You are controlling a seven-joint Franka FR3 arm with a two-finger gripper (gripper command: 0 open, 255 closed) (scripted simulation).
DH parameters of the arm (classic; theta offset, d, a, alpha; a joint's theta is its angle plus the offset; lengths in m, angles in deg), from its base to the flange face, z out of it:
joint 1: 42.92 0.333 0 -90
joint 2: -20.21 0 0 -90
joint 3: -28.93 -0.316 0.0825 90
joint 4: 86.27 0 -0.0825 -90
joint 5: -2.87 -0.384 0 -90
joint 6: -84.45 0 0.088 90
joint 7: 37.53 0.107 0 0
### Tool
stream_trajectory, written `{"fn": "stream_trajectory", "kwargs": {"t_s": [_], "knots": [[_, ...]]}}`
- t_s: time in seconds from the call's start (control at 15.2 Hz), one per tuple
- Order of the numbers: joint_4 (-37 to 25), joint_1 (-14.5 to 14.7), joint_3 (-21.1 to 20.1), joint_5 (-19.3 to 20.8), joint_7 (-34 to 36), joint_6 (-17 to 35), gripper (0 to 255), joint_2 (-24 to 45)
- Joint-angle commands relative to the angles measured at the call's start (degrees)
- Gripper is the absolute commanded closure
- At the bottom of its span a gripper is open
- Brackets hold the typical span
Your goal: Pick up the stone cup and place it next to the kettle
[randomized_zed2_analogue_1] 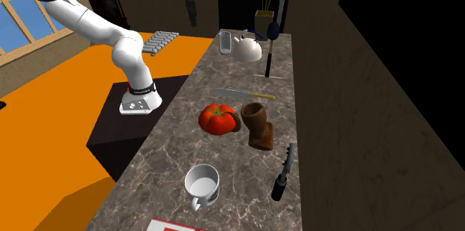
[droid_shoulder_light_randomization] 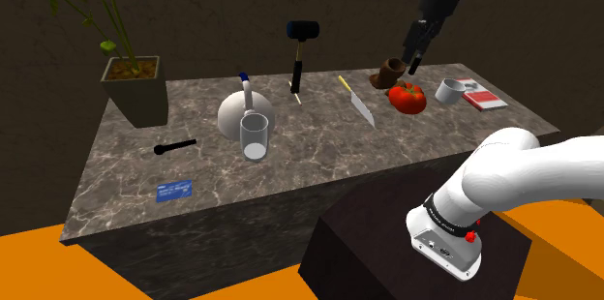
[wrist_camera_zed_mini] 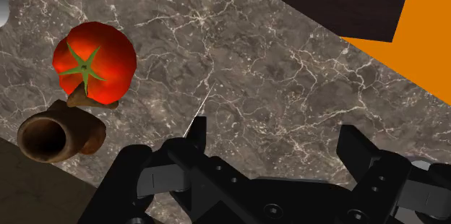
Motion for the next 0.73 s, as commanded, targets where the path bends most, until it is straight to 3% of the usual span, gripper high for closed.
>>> {"fn": "stream_trajectory", "kwargs": {"t_s": [0.0, 0.66], "knots": [[0.0, 0.0, 0.0, 0.0, 0.0, 0.0, 0, 0.0], [2.74, -2.92, 11.59, 6.39, -10.85, 14.42, 0, 8.12]]}}
